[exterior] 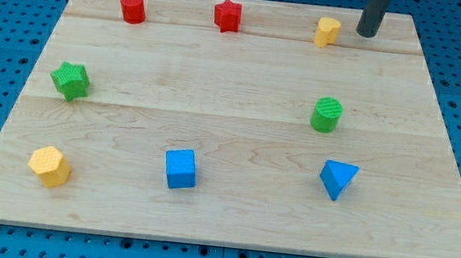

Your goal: Place the yellow heart below the red circle

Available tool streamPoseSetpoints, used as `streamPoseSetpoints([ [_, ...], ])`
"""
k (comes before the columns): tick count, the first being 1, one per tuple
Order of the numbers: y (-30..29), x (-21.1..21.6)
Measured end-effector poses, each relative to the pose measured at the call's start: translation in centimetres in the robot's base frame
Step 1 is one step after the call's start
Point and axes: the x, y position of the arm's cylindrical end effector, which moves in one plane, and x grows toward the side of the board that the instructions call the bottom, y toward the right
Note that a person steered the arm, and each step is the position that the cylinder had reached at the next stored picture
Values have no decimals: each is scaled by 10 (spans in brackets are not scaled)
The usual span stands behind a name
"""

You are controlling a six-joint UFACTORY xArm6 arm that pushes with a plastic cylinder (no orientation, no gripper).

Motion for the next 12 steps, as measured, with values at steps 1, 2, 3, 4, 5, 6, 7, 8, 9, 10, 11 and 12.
streamPoseSetpoints([
  [1, -36, -17],
  [2, -73, 4],
  [3, -60, 26],
  [4, -41, 38],
  [5, -41, 42],
  [6, -43, 48],
  [7, -47, 48],
  [8, -83, 37],
  [9, -134, 33],
  [10, -179, 57],
  [11, -207, 80],
  [12, -283, 83],
])
